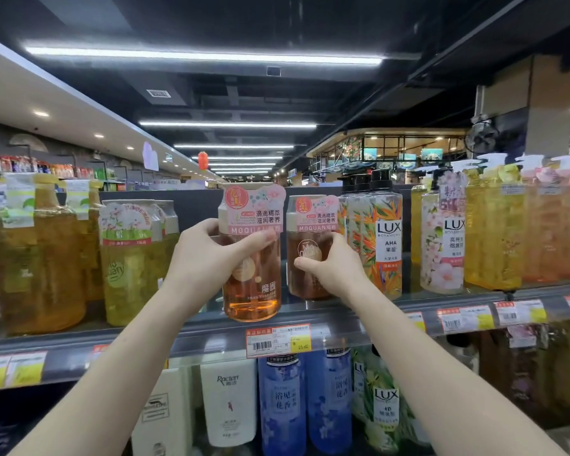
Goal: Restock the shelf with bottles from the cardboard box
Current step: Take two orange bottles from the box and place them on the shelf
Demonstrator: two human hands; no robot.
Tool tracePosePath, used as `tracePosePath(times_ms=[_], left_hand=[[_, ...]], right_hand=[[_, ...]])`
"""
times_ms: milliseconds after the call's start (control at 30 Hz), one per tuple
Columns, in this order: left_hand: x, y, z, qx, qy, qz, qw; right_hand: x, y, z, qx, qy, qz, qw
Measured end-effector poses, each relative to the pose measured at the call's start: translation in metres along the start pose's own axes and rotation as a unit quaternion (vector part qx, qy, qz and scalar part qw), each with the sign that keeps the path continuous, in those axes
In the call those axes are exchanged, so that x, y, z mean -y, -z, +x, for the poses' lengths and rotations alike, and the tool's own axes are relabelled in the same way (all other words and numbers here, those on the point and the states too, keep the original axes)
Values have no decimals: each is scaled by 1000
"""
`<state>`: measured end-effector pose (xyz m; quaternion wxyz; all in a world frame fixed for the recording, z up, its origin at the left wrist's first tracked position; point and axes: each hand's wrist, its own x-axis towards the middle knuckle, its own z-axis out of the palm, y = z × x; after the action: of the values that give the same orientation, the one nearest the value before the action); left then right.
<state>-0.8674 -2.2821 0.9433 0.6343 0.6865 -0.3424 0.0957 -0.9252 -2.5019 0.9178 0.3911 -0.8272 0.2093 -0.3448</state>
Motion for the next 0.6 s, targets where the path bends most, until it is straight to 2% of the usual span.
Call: tracePosePath(times_ms=[200, 600], left_hand=[[1, -2, -3, -3, 0, -20, 1000], [9, -5, -6, -24, -1, -7, 1000]], right_hand=[[4, -7, 24, 18, -39, -50, 998], [-3, -30, 51, -19, -56, -59, 997]])
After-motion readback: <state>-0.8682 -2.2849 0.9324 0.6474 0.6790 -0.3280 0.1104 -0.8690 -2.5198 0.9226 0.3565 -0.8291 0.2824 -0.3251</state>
